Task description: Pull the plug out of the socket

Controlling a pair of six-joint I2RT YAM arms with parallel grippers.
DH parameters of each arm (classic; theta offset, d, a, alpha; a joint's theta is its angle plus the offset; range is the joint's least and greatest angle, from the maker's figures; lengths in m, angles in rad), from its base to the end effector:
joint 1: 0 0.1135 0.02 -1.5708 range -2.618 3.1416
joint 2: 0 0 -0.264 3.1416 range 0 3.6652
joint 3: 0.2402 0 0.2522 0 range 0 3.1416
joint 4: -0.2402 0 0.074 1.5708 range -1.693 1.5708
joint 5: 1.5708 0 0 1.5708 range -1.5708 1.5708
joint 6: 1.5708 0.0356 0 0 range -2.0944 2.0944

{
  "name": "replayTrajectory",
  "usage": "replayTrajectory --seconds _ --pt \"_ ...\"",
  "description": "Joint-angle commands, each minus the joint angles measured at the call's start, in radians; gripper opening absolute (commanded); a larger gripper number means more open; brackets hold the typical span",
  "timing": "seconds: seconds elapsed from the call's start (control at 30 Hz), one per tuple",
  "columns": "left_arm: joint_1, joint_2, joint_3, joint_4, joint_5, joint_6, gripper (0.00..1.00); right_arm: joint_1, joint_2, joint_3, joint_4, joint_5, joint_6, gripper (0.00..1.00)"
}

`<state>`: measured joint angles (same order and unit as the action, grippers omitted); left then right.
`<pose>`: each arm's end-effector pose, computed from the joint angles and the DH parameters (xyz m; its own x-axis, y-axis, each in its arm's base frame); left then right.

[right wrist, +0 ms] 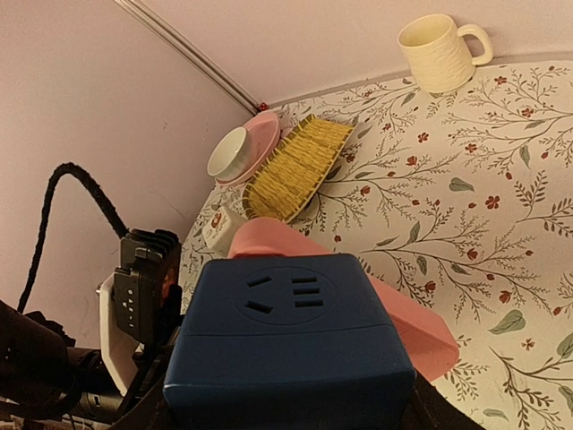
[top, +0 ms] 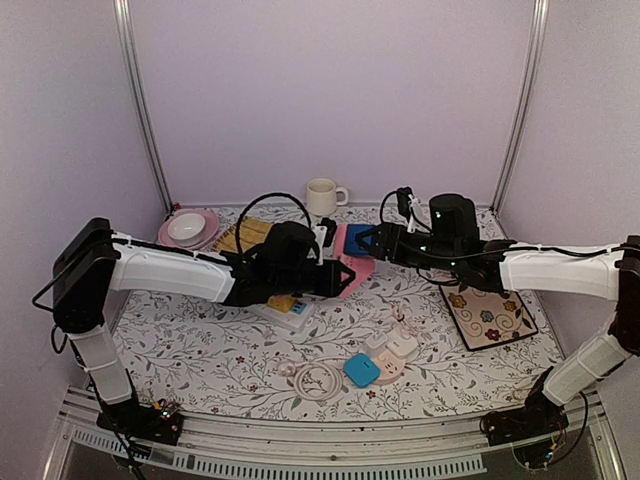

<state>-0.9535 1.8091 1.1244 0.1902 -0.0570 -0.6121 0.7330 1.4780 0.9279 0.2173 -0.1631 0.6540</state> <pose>0.2369 -0.3303 0.2096 -0.6759 -0.0388 -0.7359 0.4847 0.7288 -0.4836 0.2480 0.2310 0.2638 -0.6637 0.2102 -0.7178 -0.4668 0.6335 0.6171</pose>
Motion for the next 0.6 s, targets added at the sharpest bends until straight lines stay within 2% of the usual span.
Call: replayTrajectory --seconds 0.0,0.1,0.23,0.33,0.57 --pt "0.019 0.01 0.038 -0.055 -0.131 -0.029 0.0 0.006 -0.066 -0.007 -0.005 0.027 -0.054 0.04" --pt "0.03 0.013 0.039 -0.09 -0.18 -0.032 0.0 -0.015 -0.084 -0.024 0.0 -0.008 -0.059 0.04" --pt "0.055 0.012 0.032 -0.09 -0.166 -0.035 0.0 -0.093 -0.105 -0.068 0.058 -0.127 -0.03 0.04" --pt "0.06 0.024 0.048 -0.097 -0.165 -0.023 0.0 -0.1 -0.107 -0.061 0.052 -0.139 -0.033 0.04" --pt "0.061 0.083 0.117 -0.118 -0.15 -0.028 0.0 0.038 -0.071 0.046 -0.073 0.045 -0.115 0.04"
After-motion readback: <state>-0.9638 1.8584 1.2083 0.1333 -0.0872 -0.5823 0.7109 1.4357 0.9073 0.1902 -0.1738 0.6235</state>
